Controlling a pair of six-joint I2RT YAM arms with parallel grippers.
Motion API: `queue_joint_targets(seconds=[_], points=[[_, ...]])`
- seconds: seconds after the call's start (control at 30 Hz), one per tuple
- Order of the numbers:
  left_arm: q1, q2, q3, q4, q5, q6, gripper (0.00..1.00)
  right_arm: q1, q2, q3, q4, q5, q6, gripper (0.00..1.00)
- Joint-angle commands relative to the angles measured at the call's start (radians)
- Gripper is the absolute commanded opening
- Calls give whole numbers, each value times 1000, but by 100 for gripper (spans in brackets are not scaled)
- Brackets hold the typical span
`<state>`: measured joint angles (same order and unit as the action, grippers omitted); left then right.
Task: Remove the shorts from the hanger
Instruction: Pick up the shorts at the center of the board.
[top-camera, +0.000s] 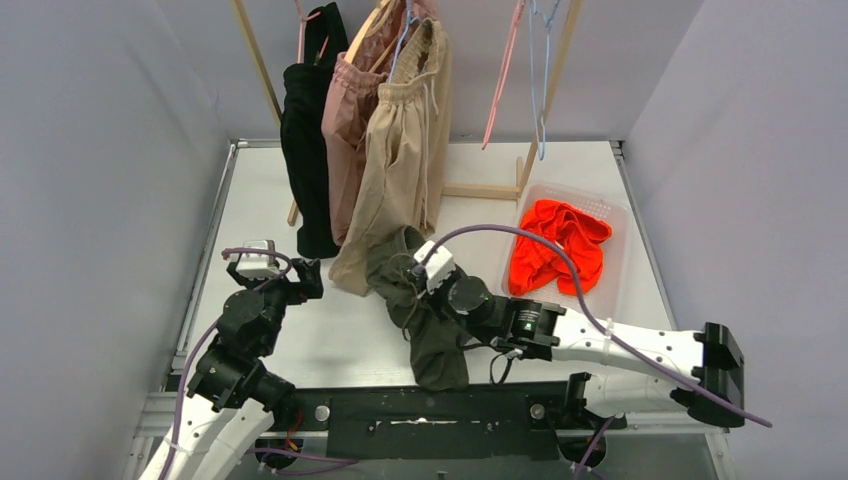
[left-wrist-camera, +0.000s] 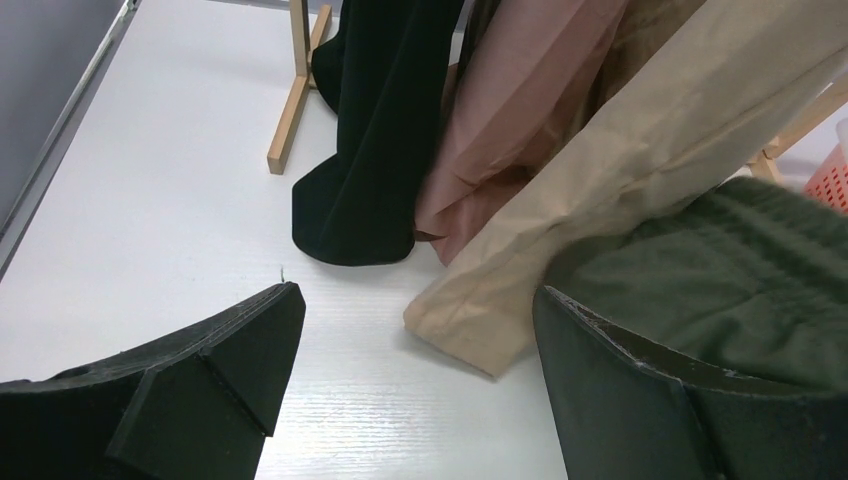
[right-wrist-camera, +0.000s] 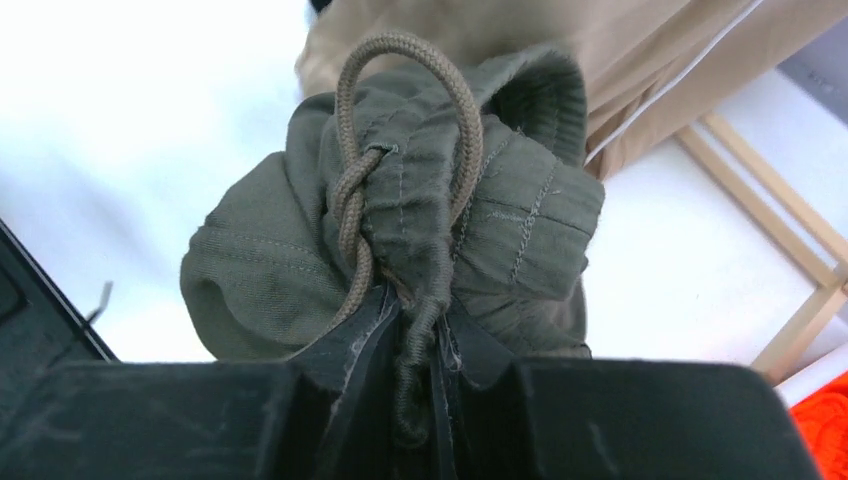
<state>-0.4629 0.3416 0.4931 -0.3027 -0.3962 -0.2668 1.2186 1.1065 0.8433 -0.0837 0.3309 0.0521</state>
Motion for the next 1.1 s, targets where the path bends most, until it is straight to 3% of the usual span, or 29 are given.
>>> queue_joint_targets(seconds=[0.0,0.13,0.2,0.37,0.5,0.57,0.73,0.9,1.07], points=[[4,0,15,45,-1,12,86,28,79,77,-203,45,142,2],[5,3,15,46,3,16,86,28,78,-25,-221,-46,410,6],[6,8,15,46,2,18,86,32,79,-63,-207,-100,498,12],[6,10,13,47,12,18,86,39,158,-72,-310,-22,799,34],[5,11,15,41,9,20,85,73,254,-57,-342,22,881,78],[6,15,14,42,6,20,86,84,310,-23,-343,67,882,88],[6,31,16,42,1,18,85,94,535,248,-648,344,974,99],[6,38,16,42,0,15,85,94,733,374,-792,422,1090,98],[7,15,26,26,-38,11,86,89,688,189,-453,264,1001,98]])
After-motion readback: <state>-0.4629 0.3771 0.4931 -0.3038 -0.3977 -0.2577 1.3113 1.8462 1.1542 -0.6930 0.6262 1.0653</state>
